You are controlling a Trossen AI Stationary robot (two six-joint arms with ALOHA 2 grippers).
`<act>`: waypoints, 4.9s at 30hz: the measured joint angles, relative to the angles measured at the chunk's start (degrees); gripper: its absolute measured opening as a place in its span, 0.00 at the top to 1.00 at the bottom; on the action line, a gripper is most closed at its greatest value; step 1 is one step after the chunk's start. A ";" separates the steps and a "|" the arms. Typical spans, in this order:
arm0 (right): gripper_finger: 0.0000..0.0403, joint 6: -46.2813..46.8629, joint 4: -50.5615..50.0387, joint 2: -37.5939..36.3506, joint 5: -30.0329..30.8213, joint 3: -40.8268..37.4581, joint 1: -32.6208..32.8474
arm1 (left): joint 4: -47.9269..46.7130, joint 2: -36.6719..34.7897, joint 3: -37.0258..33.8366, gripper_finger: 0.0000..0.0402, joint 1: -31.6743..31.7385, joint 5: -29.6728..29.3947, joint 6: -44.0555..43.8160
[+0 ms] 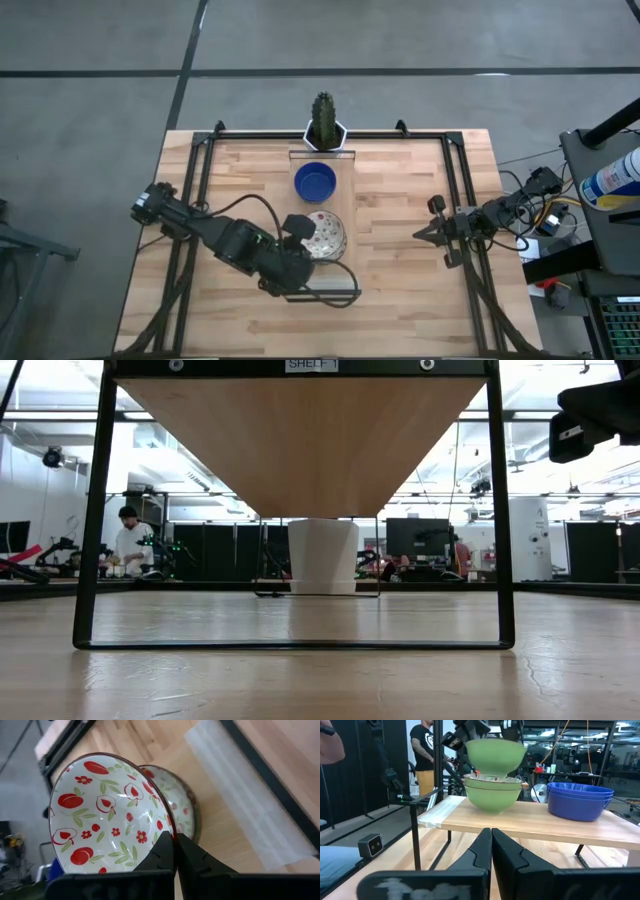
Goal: Pick & Place Mini bowls
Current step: Stack the white patterned bowl on top of the white patterned bowls on the shelf, then return to Home Position
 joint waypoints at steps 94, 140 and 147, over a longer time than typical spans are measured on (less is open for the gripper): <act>0.98 0.00 0.01 0.00 0.02 0.00 0.00 | 4.01 0.86 -1.14 0.80 4.75 3.98 -12.97; 0.98 0.00 0.00 0.00 0.00 0.00 0.00 | 7.30 -1.75 -2.34 0.81 4.60 1.68 -14.52; 0.98 -0.02 0.00 -0.02 0.02 0.00 0.00 | 6.60 -4.06 -2.66 0.98 4.47 2.35 -17.25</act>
